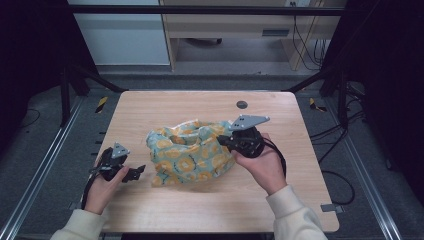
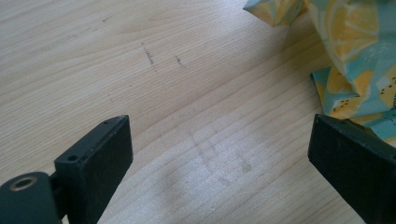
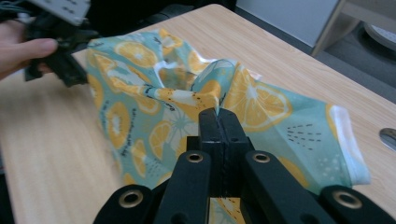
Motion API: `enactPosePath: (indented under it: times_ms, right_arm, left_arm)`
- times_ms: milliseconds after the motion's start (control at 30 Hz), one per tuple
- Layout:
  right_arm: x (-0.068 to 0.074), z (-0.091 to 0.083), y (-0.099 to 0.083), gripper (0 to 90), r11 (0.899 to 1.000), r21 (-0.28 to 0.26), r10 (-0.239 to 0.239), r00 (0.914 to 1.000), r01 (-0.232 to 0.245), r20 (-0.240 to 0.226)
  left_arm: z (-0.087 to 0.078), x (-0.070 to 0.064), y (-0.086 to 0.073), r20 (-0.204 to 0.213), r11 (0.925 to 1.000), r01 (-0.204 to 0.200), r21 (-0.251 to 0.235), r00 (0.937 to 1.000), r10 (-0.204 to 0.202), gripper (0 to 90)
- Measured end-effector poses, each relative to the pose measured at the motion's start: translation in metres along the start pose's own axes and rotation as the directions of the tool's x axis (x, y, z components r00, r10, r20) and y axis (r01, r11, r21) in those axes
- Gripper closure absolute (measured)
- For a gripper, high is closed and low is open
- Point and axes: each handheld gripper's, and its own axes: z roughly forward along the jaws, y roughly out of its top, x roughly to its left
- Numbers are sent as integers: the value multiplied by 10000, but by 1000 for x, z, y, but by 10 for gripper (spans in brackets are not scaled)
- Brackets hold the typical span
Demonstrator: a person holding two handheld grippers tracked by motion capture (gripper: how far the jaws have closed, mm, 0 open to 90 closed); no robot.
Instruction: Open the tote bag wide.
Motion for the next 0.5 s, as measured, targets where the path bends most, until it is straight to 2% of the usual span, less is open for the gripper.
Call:
enactPosePath:
  times_ms: [167,267,300,333,367,400,433,500]
  right_arm:
    - [12,-8,-7,900,9997,-225,-89,9996,83,-254]
    - [25,-10,-21,900,9998,-179,-114,9988,106,-484]
    - [27,-10,-24,900,9998,-183,-134,9987,125,-497]
    - [29,-10,-28,900,9998,-133,-139,9987,133,-486]
    - [30,-10,-31,900,9998,-78,-211,9988,208,-451]
    - [32,-9,-34,900,9995,14,-305,9989,305,-361]
    - [34,-9,-37,900,9992,56,-382,9988,384,-311]
    - [35,-8,-40,900,9990,80,-429,9986,431,-301]
  left_arm:
    - [-3,0,2,42,9998,54,-169,10000,-54,75]
    - [-12,-2,6,59,9992,2,-407,10000,1,87]
    - [-12,-2,6,59,9992,2,-407,10000,1,89]
    - [-20,-7,11,-64,9975,-410,-573,9992,407,89]
    - [-20,-7,11,-64,9975,-410,-573,9992,407,89]
    - [-27,-10,17,99,9954,-312,-901,9994,322,89]
    - [-31,-12,21,117,9941,-348,-1031,9993,362,90]
    - [-33,-13,25,155,9938,-406,-1031,9990,424,89]
